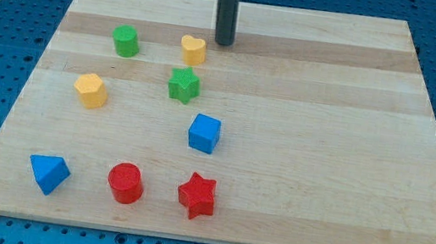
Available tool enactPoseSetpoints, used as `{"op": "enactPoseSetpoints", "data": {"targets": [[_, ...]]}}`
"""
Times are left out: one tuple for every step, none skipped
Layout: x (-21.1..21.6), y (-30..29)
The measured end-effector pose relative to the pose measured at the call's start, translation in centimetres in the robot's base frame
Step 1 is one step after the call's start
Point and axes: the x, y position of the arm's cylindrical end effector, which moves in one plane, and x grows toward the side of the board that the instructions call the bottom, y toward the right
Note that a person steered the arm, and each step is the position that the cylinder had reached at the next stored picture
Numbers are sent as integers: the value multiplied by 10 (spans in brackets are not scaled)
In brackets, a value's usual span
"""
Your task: Move the yellow heart diagonally to the red circle
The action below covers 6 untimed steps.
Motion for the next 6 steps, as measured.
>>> {"op": "enactPoseSetpoints", "data": {"targets": [[33, -35], [59, -72], [103, -102], [145, -140], [177, -154], [178, -139]]}}
